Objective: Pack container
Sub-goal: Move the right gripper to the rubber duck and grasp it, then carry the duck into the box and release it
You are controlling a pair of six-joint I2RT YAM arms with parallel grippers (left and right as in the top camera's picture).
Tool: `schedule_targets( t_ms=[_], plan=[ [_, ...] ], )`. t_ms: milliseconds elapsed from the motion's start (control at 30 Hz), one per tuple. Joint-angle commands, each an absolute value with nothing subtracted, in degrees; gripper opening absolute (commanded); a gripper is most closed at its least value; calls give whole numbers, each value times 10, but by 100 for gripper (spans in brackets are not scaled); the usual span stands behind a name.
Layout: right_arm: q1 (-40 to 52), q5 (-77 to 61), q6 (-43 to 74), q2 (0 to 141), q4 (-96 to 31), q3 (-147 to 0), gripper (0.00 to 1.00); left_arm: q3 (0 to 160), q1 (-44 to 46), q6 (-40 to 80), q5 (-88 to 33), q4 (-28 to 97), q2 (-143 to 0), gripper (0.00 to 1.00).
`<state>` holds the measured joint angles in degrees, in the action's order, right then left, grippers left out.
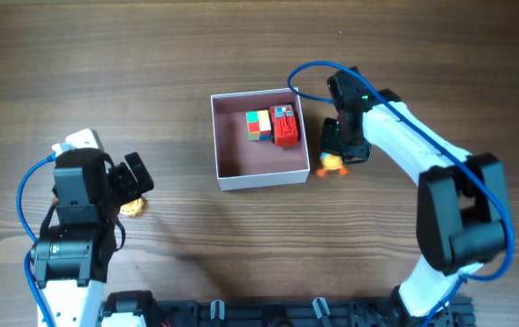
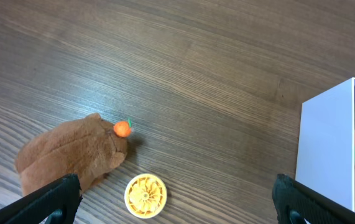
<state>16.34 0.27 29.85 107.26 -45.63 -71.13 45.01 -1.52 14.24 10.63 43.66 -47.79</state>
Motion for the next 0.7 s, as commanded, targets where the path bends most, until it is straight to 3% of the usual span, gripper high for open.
schedule_targets(
  t_ms=[0, 167, 333, 667],
  plan=[
    [178, 43, 260, 958, -459, -773, 4, 463, -19, 139, 100, 435, -480, 100],
    [284, 61, 221, 861, -391, -806, 4, 463, -19, 140, 100, 435, -480, 100],
    [379, 65, 257, 903, -282, -805, 4, 463, -19, 140, 96, 435, -480, 100],
    [389, 12, 360, 1087, -209, -805, 4, 463, -19, 139, 96, 435, -480, 100]
  ],
)
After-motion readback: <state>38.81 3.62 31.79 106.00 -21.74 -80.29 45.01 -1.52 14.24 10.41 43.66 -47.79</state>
